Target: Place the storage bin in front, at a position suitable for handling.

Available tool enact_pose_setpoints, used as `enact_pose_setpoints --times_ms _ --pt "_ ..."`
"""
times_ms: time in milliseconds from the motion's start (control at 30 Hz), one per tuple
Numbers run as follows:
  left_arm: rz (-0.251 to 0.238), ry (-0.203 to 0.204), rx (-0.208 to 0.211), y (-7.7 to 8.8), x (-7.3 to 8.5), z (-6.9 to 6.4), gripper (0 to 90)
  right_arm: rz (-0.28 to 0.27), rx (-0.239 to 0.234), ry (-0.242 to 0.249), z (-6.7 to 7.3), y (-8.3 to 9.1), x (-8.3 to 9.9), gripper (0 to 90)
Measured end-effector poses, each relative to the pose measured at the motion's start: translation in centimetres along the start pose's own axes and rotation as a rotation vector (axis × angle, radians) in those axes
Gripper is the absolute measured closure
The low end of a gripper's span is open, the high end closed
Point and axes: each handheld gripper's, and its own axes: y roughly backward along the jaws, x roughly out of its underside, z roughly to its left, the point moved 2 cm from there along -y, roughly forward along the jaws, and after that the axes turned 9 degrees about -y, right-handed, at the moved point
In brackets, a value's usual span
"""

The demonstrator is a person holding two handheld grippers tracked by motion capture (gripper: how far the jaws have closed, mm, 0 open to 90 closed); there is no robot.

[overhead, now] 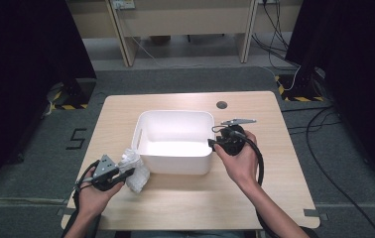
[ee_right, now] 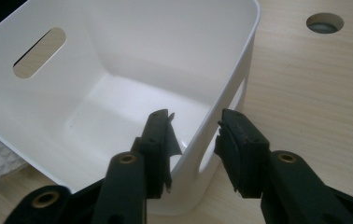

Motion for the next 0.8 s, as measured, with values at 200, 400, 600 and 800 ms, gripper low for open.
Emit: enact_pose_setpoints --times_ms 200,400,600,800 --pt "-0.002 -0.016 0.020 -0.5 -0.4 -0.2 78.1 0.033 0.016 0.006 0.0 -0.5 -0.1 71.8" --pt "-0.011 -0.030 0.037 -1.5 -1.4 -0.6 78.0 0.020 0.065 0.005 -0.8 -0.9 -1.2 75.3" --pt "-0.013 -0.036 0.060 -2.8 -2.2 -0.8 78.0 -0.009 0.102 0.021 -2.1 -1.3 -2.2 77.4" --pt "-0.013 -0.026 0.068 -3.6 -2.5 -0.4 78.0 -0.022 0.112 0.024 -2.8 -1.6 -2.8 78.5"
